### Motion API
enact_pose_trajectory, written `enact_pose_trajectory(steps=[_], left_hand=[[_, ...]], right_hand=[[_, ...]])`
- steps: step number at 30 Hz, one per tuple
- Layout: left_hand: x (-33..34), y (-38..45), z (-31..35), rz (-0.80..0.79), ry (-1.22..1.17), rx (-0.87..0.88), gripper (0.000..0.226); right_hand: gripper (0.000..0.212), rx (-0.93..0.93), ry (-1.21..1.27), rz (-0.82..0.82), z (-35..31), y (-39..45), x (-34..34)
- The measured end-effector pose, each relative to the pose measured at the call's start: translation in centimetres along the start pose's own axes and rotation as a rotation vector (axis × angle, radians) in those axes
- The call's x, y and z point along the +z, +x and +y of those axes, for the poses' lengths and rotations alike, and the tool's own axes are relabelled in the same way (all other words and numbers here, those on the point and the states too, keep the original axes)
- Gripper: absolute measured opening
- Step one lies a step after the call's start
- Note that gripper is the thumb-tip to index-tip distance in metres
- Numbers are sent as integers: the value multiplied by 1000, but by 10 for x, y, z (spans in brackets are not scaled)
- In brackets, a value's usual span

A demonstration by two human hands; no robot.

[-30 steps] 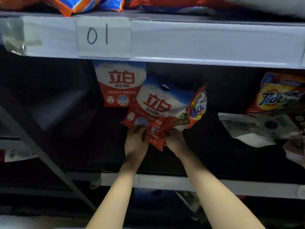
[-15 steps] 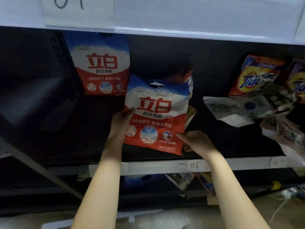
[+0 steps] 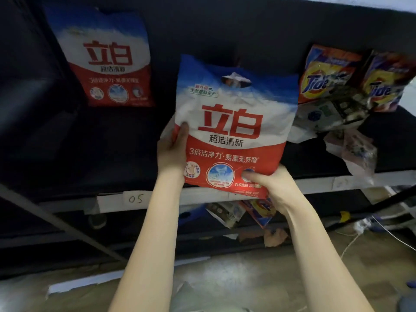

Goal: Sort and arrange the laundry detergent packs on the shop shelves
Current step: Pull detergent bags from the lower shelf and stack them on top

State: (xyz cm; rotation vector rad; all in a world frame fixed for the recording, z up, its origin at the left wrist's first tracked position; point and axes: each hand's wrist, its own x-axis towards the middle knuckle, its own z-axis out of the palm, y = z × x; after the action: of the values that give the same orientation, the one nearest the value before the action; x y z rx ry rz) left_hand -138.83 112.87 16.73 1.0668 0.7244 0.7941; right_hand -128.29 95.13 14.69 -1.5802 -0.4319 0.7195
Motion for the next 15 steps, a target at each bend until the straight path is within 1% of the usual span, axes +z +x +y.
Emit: enact_pose_trajectory(steps=[2, 4, 6, 8, 10, 13, 15], left_hand=[[15, -16, -3, -7, -9, -74, 10], [27, -35, -9, -85, -5, -109, 4], [38, -58, -15, -190, 45, -96, 5], [50, -82, -16, -281, 128, -37, 5], [65, -106, -13, -336, 170, 31, 4], [89, -143, -4, -352, 133, 118, 9], [102, -164, 4, -351, 86, 166, 11]], right_hand=[[39, -19, 31, 20, -3, -19, -17], [42, -28, 36, 37, -3, -40, -40], [46, -23, 46, 64, -1, -64, -62], [45, -8, 103, 90, -1, -90, -83], [45, -22, 159, 88, -4, -115, -101], [62, -99, 166, 90, -15, -148, -128], [63, -152, 161, 109, -26, -166, -142]])
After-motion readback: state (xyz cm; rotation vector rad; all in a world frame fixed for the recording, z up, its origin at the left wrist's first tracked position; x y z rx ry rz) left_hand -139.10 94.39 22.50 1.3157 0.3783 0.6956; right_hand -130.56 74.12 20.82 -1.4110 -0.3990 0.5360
